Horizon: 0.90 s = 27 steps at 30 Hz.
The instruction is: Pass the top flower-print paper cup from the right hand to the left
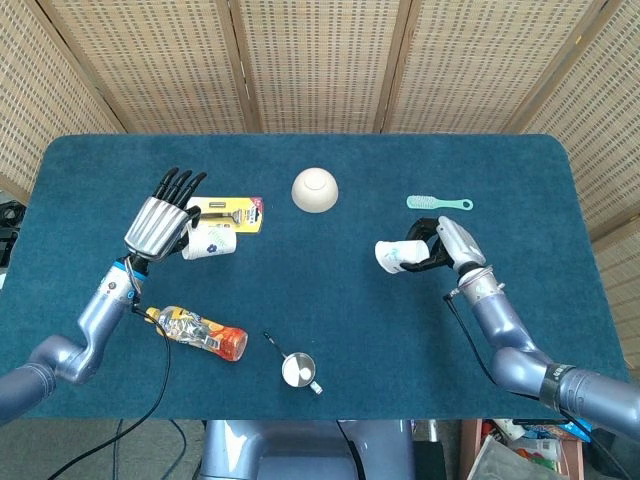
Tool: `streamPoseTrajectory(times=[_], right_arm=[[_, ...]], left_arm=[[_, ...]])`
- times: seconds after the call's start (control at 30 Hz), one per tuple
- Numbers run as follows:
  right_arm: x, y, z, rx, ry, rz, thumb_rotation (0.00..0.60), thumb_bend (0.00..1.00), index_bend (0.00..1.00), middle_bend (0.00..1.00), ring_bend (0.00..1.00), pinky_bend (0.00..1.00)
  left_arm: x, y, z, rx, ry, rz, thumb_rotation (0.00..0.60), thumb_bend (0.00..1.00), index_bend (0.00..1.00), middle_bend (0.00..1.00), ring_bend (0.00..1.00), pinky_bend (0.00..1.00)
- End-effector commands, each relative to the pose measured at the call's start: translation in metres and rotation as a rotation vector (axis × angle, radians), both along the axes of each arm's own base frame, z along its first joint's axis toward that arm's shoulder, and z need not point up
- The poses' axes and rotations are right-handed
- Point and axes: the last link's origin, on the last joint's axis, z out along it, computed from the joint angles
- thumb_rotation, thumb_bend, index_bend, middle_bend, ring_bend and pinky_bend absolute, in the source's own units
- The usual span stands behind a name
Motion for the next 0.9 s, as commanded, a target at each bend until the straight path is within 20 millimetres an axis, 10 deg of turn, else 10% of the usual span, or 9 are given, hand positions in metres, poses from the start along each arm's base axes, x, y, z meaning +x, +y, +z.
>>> streamPoseTrajectory(times=[0.03, 0.17, 0.4, 0.9], right_arm=[[-0.008, 0.003, -0.007, -0.021, 0.192, 0.092, 0.600, 0.29, 0.35, 0.35, 0.27, 0.39], [-0.007, 0.012, -0.006, 0.000, 0.276, 0.150, 0.600, 0.01, 0.09, 0.06, 0.04, 0.17], [-0.002, 0.035, 0.023, -0.071, 0.291, 0.221, 0.600, 0.00, 0.08, 0.04, 0.01, 0.10], [-0.079, 0.145, 0.073, -0.342, 0.460, 0.390, 0.600, 0.00, 0.08, 0.04, 0.00, 0.00]], left_arm=[[-0.005, 0.000, -0.001, -0.017, 0.085, 0.033, 0.600, 0.51, 0.42, 0.00, 0.00, 0.00], [-0.006, -0.001, -0.003, -0.019, 0.118, 0.080, 0.600, 0.32, 0.01, 0.00, 0.00, 0.00], [0.001, -0.007, 0.026, 0.050, 0.047, 0.110, 0.600, 0.27, 0.00, 0.00, 0.00, 0.00], [-0.051, -0.096, 0.081, 0.117, -0.276, 0.299, 0.600, 0.19, 0.00, 0.00, 0.00, 0.00]])
